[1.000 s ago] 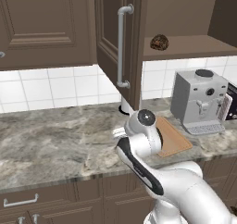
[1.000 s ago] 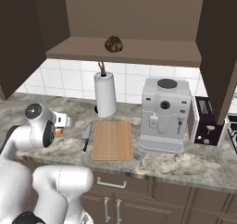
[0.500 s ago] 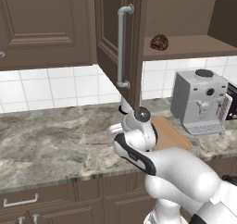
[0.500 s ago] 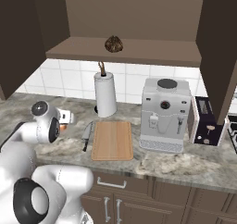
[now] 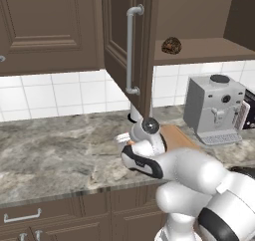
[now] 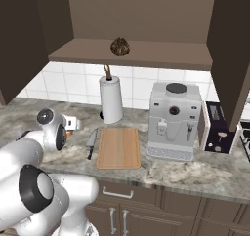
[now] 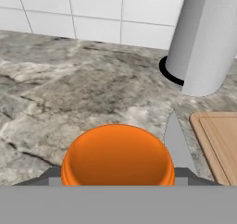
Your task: Pick the bread, place it on the cutting board, pick the jam, place it on the counter, and close the cabinet.
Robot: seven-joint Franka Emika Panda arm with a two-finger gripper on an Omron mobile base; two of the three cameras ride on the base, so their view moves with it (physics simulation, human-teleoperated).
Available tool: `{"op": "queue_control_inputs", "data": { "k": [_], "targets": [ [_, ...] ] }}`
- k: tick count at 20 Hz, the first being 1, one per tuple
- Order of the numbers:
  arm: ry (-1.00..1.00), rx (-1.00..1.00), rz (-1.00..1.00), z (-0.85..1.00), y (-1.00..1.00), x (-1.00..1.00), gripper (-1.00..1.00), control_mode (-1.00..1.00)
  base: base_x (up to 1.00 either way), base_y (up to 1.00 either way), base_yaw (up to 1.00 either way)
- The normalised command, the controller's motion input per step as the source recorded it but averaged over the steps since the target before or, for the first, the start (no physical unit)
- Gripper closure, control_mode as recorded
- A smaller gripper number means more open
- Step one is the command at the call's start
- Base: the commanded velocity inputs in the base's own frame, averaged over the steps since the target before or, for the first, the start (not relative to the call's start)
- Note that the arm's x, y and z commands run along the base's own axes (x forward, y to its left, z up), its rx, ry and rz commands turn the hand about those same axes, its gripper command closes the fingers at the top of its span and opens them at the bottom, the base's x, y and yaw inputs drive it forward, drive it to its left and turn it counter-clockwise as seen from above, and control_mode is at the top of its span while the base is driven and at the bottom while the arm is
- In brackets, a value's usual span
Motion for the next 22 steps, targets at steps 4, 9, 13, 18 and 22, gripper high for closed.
{"op": "queue_control_inputs", "data": {
  "k": [4,9,13,18,22],
  "targets": [
    [-0.08,0.0,0.0,-0.22,0.0,0.09,1.0,-1.0,0.0,0.0,0.0],
    [-0.04,0.0,0.0,-0.23,0.0,0.11,1.0,-1.0,0.0,0.0,0.0],
    [0.0,0.02,0.0,-0.11,0.0,0.09,1.0,-1.0,0.0,0.0,0.0],
    [0.0,0.02,0.0,-0.09,0.0,0.06,1.0,-1.0,0.0,0.0,0.0],
    [0.0,0.0,0.0,-0.13,0.02,0.1,1.0,-1.0,0.0,0.0,0.0]
  ]
}}
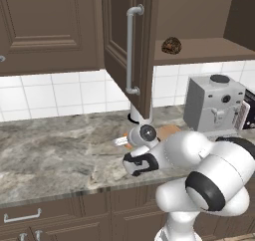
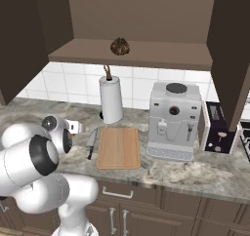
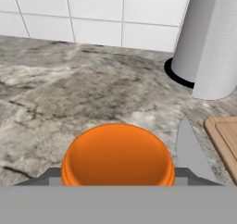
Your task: Pick the bread, place it on the cutting board, pick the jam, place it on the counter, and close the cabinet.
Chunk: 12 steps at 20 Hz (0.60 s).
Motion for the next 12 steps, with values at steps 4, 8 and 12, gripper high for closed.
{"op": "queue_control_inputs", "data": {
  "k": [4,8,12],
  "targets": [
    [0.0,0.0,0.0,-0.11,0.04,0.09,1.0,-1.0,0.0,0.0,0.0],
    [0.0,0.0,0.0,-0.09,0.01,0.03,1.0,-1.0,0.0,0.0,0.0],
    [0.01,0.0,0.0,-0.12,0.01,0.01,1.0,-1.0,0.0,0.0,0.0]
  ]
}}
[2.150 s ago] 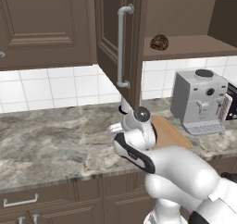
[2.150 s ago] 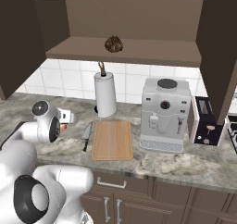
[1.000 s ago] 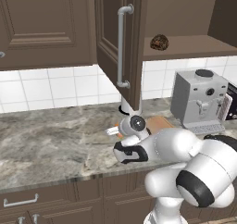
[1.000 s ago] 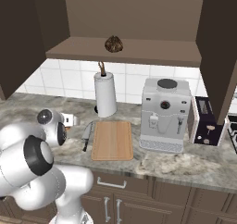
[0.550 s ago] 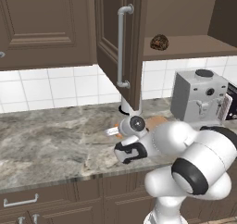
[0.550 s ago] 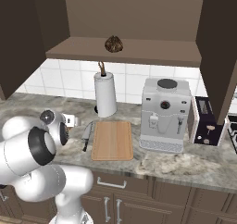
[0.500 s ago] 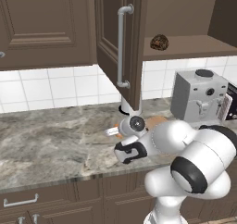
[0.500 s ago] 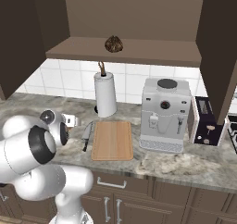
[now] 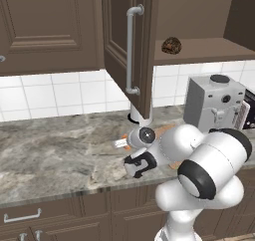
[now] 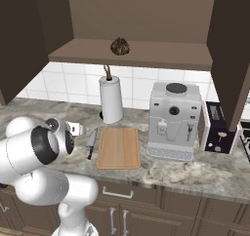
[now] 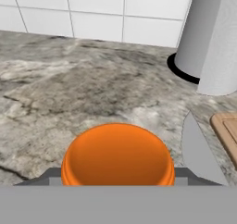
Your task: Pick the bread, place it on the cutting board, pick the jam, place it on the counter, and close the cabinet.
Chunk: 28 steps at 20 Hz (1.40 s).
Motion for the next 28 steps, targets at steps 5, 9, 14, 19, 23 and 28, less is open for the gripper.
{"op": "queue_control_inputs", "data": {
  "k": [5,9,14,19,23,28],
  "targets": [
    [0.02,0.0,0.0,-0.08,0.01,0.01,1.0,-1.0,0.0,0.0,0.0],
    [0.03,0.0,0.0,-0.01,0.0,0.0,1.0,-1.0,0.0,0.0,0.0],
    [0.03,0.0,0.0,-0.01,0.0,0.0,1.0,-1.0,0.0,0.0,0.0],
    [0.02,0.0,0.0,-0.09,0.0,0.0,1.0,-1.0,0.0,0.0,0.0],
    [0.01,0.0,0.0,-0.13,0.0,0.0,1.0,-1.0,0.0,0.0,0.0],
    [0.0,0.0,0.0,-0.18,0.0,0.0,1.0,-1.0,0.0,0.0,0.0]
  ]
}}
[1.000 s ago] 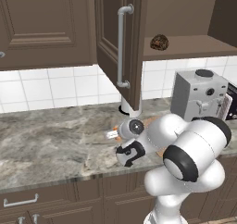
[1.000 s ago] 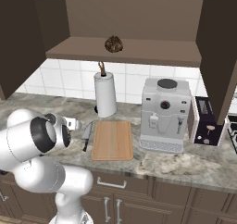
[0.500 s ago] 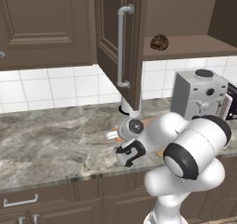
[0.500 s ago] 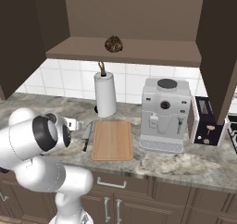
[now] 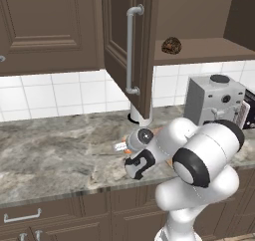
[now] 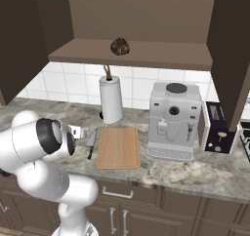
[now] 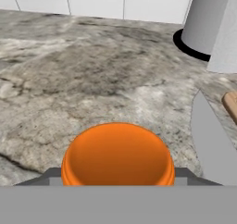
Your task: Pick the bread, place it on the cutting board, pick the jam, place it on the counter, and close the cabinet.
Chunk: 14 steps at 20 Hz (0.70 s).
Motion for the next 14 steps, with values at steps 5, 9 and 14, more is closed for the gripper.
{"op": "queue_control_inputs", "data": {
  "k": [5,9,14],
  "targets": [
    [0.0,0.0,0.0,-0.21,0.02,0.0,1.0,-1.0,0.0,0.0,0.0],
    [0.0,0.0,0.0,-0.22,0.03,0.0,1.0,-1.0,0.0,0.0,0.0],
    [0.0,0.0,0.0,-0.2,0.04,0.0,1.0,-1.0,0.0,0.0,0.0]
  ]
}}
